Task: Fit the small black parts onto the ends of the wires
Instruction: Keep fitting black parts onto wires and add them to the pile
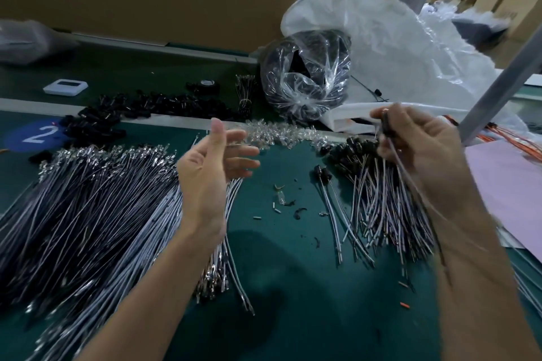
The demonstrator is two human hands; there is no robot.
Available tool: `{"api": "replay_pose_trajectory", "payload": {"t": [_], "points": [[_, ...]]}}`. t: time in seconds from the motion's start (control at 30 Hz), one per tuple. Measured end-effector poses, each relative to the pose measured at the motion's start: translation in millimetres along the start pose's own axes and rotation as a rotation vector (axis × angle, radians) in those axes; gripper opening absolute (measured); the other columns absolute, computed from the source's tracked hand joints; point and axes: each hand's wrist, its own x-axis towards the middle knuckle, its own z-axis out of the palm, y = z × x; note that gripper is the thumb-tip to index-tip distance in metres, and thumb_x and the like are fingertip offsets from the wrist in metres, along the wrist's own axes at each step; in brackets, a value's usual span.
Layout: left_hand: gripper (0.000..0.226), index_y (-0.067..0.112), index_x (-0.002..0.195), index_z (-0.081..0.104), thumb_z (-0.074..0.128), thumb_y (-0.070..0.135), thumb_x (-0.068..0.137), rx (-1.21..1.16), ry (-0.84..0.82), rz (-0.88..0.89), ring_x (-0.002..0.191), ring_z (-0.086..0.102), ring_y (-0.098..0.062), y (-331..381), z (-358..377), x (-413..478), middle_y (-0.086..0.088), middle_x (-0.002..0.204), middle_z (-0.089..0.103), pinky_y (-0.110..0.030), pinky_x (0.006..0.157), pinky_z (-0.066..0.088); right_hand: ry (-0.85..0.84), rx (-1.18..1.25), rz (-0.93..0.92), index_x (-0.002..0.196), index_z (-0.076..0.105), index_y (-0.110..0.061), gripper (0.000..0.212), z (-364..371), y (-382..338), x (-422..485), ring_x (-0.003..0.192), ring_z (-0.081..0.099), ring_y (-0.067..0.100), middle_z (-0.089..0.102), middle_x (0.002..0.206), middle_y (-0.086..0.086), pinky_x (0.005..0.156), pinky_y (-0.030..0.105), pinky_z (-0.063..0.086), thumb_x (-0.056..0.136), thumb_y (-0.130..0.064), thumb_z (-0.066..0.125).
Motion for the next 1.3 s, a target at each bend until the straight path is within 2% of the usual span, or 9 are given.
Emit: {"api": "replay_pose_trajectory", "payload": {"t": [0.13, 0.27, 0.4, 0.57, 0.67, 0.77, 0.93, 1.1, 1.3], "points": [[0.044, 0.016, 0.083, 0.071, 0.041, 0.042, 0.103, -0.088, 0.159, 0.003, 0.058, 0.067, -0.016, 7.9, -7.8, 6.5, -0.001, 0.068, 0.073, -0.023, 0.057, 0.055, 0.280, -0.672, -0.080, 0.111, 0.071, -0.018, 0.034, -24.6, -8.0, 10.8, 0.073, 0.063, 0.002, 0.074, 0.094, -0.003, 0.074, 0.020, 0.052, 0.085, -0.039, 0.066], [0.036, 0.014, 0.085, 0.069, 0.046, 0.036, 0.103, -0.049, 0.229, 0.015, 0.056, 0.066, -0.014, 9.5, -10.3, 9.3, 0.001, 0.068, 0.073, -0.022, 0.055, 0.054, 0.193, -1.098, 0.037, 0.133, 0.059, -0.021, 0.045, -17.6, 5.8, 13.2, 0.098, 0.062, 0.025, 0.063, 0.125, 0.016, 0.095, 0.043, 0.049, 0.096, -0.045, 0.051], [0.018, 0.013, 0.097, 0.065, 0.053, 0.025, 0.101, 0.021, 0.264, 0.012, 0.056, 0.066, -0.012, 7.2, -10.5, 12.5, 0.001, 0.070, 0.074, -0.020, 0.053, 0.052, -0.104, -1.030, 0.012, 0.107, 0.073, -0.015, 0.020, 32.5, 25.8, -2.7, 0.065, 0.055, -0.002, 0.067, 0.081, -0.008, 0.065, 0.013, 0.046, 0.094, -0.026, 0.062], [0.023, 0.006, 0.111, 0.061, 0.052, 0.024, 0.102, 0.001, 0.297, 0.013, 0.052, 0.063, -0.013, 7.1, -9.5, 13.7, -0.002, 0.073, 0.073, -0.021, 0.050, 0.050, -0.417, -1.043, 0.054, 0.092, 0.073, -0.015, 0.018, 116.1, 64.9, -11.1, 0.085, 0.064, 0.020, 0.072, 0.090, 0.004, 0.079, 0.029, 0.051, 0.092, -0.032, 0.066], [0.023, 0.005, 0.108, 0.062, 0.051, 0.024, 0.102, 0.012, 0.292, 0.011, 0.053, 0.063, -0.012, 5.9, -8.9, 13.0, 0.000, 0.072, 0.073, -0.020, 0.050, 0.050, -0.355, -1.113, 0.097, 0.098, 0.060, -0.007, 0.021, 142.5, 84.1, -0.2, 0.096, 0.059, 0.031, 0.063, 0.101, 0.011, 0.074, 0.035, 0.045, 0.095, -0.027, 0.059], [0.022, 0.007, 0.104, 0.063, 0.051, 0.025, 0.102, 0.017, 0.282, -0.002, 0.054, 0.063, -0.012, 4.2, -7.8, 11.1, 0.000, 0.072, 0.073, -0.020, 0.051, 0.050, -0.240, -1.141, 0.101, 0.083, 0.053, -0.005, 0.025, 153.9, 93.9, 9.1, 0.082, 0.053, 0.034, 0.054, 0.088, 0.013, 0.066, 0.033, 0.034, 0.095, -0.026, 0.057], [0.020, 0.009, 0.097, 0.065, 0.052, 0.024, 0.102, 0.032, 0.275, -0.028, 0.057, 0.063, -0.014, 1.8, -8.8, 11.4, -0.003, 0.075, 0.073, -0.020, 0.052, 0.050, -0.178, -1.044, 0.132, 0.086, 0.066, -0.003, 0.021, 155.6, 98.1, 11.5, 0.082, 0.058, 0.036, 0.064, 0.089, 0.013, 0.066, 0.036, 0.045, 0.094, -0.018, 0.055], [0.019, 0.006, 0.098, 0.067, 0.054, 0.019, 0.100, 0.082, 0.284, -0.030, 0.060, 0.063, -0.015, -2.9, -9.1, 13.7, -0.004, 0.077, 0.073, -0.021, 0.054, 0.050, -0.173, -0.982, 0.088, 0.104, 0.066, -0.014, 0.020, 151.2, 100.6, 11.6, 0.092, 0.061, 0.025, 0.068, 0.101, 0.004, 0.072, 0.033, 0.045, 0.095, -0.031, 0.061], [0.017, 0.014, 0.090, 0.068, 0.055, 0.016, 0.100, 0.118, 0.280, -0.026, 0.062, 0.065, -0.012, -5.7, -9.2, 13.5, 0.001, 0.073, 0.073, -0.021, 0.057, 0.051, -0.090, -0.808, 0.068, 0.094, 0.069, -0.017, 0.009, 151.2, 101.0, 13.2, 0.086, 0.064, 0.019, 0.071, 0.092, -0.001, 0.078, 0.033, 0.052, 0.092, -0.022, 0.062]]}}
